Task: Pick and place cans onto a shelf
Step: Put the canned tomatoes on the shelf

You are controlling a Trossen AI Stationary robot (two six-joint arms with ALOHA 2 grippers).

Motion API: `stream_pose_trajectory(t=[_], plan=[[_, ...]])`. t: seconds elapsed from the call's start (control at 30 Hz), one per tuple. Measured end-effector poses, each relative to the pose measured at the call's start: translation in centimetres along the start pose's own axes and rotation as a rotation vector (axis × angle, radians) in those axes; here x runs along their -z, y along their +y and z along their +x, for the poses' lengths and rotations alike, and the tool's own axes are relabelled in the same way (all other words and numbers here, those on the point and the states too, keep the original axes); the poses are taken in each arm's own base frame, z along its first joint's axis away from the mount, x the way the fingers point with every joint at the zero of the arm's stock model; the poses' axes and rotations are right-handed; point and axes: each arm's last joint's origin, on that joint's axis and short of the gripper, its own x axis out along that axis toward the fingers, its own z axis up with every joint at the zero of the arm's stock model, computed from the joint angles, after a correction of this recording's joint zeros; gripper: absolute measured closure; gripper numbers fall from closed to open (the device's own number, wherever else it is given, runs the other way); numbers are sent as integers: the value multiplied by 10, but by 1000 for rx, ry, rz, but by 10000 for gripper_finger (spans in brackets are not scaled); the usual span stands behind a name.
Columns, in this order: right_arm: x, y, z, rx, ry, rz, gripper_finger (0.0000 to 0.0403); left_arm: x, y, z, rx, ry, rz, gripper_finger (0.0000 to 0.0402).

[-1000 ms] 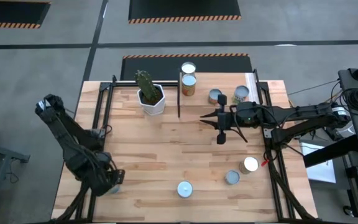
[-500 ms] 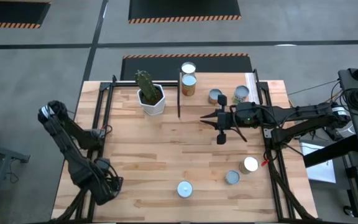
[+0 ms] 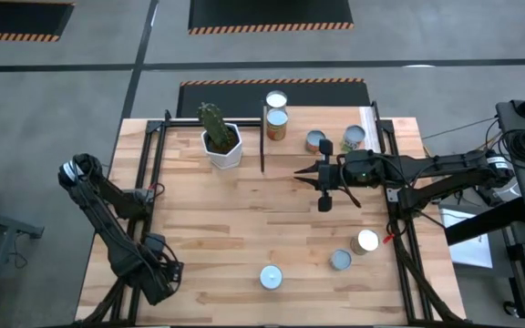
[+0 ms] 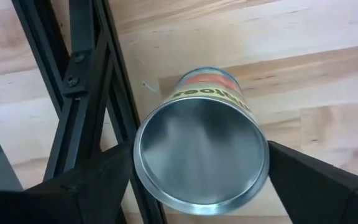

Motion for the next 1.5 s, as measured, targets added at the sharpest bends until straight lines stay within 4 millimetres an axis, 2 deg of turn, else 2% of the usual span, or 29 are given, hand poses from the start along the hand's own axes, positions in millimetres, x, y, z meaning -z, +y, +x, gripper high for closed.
stream_pose_trajectory(t=[0.17,0.4,0.53,0.67,0.87,1.13,1.3,1.5], plan=[[0,0,0,-1,3,8,360,0,0,0,0,2,10,102],[1,0,0,-3,11,19,360,1,-1,-3,9,9,29,96],[2,1,0,-6,19,23,360,-3,-13,-26,59,54,54,96],[3,1,0,-9,27,22,360,-18,-33,-60,187,13,124,97],[7,1,-6,-24,76,19,360,-61,-71,-115,381,-239,306,97],[15,0,-31,-18,62,60,360,-130,-115,-176,388,-436,572,97],[22,-1,-53,6,-14,74,360,-174,-142,-195,338,-529,742,97],[26,-2,-67,38,-122,90,360,-226,-171,-200,248,-619,868,97]])
